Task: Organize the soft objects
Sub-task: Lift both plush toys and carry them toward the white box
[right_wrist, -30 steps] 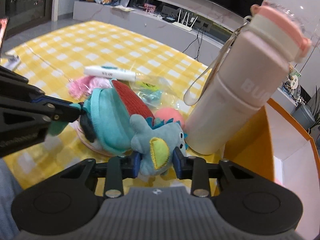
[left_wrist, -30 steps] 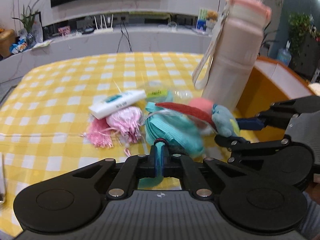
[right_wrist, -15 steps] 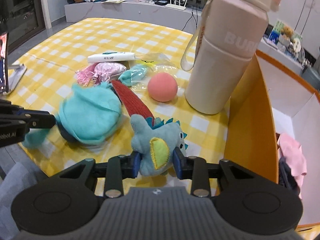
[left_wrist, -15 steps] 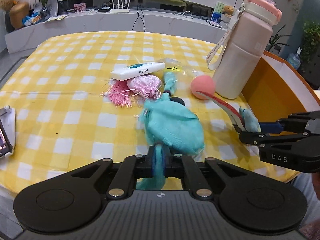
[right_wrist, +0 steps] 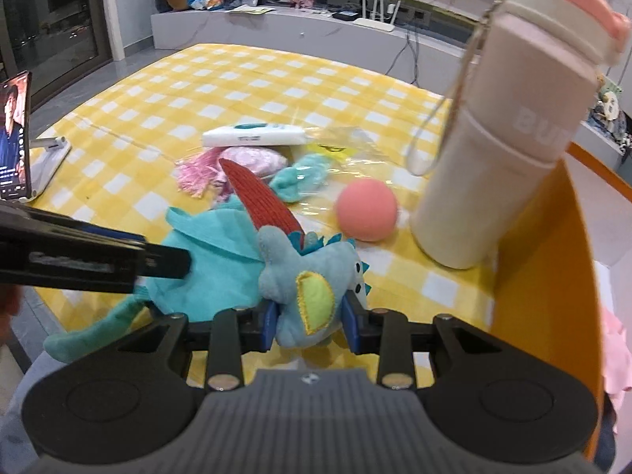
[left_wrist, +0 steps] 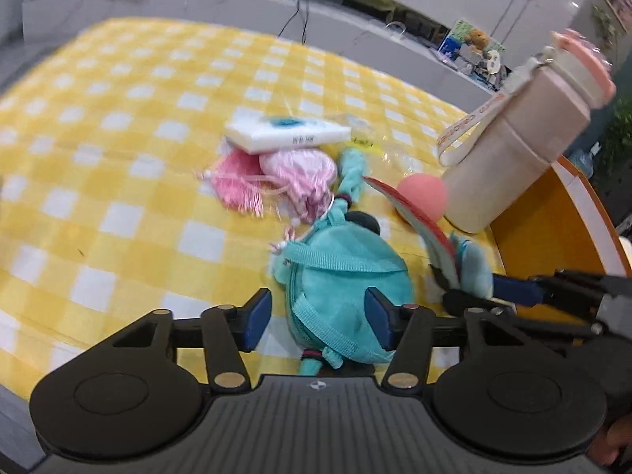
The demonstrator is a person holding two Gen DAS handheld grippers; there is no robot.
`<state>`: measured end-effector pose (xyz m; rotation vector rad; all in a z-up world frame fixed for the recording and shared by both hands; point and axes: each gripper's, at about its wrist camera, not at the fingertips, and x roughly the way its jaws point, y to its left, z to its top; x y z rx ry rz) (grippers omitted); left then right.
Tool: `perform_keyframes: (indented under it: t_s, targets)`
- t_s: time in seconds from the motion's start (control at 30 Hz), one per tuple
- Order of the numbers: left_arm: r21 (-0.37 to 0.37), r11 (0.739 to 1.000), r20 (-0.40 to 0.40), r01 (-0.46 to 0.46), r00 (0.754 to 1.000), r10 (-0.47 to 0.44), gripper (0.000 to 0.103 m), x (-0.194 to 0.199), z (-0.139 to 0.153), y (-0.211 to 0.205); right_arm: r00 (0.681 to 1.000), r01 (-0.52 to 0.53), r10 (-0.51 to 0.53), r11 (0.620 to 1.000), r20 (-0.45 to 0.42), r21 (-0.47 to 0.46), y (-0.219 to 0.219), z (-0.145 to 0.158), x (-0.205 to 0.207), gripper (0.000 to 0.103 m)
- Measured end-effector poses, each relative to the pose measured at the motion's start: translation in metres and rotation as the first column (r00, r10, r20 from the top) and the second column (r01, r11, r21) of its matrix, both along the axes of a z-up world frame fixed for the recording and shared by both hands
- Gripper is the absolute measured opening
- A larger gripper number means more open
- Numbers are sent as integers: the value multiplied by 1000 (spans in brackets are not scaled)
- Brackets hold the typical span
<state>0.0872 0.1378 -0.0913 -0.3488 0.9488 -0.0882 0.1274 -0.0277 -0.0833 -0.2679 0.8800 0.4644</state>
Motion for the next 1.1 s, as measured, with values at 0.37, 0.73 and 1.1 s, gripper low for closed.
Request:
perform_keyframes:
  t_s: [0.37, 0.73, 1.1]
  targets:
    - [-59, 998, -33, -29, 999, 27, 52, 6, -14, -2, 999, -42, 42, 999, -14, 10, 14, -9, 1, 33]
    - [-316, 945, 22, -86, 995, 98, 37, -7, -4, 13, 999, -18, 19, 999, -33, 37, 10, -12, 6, 33]
    - [-331, 925, -111, -188, 981, 160, 32, 6, -32, 4, 999, -27, 28, 999, -36, 41, 9, -13, 6, 33]
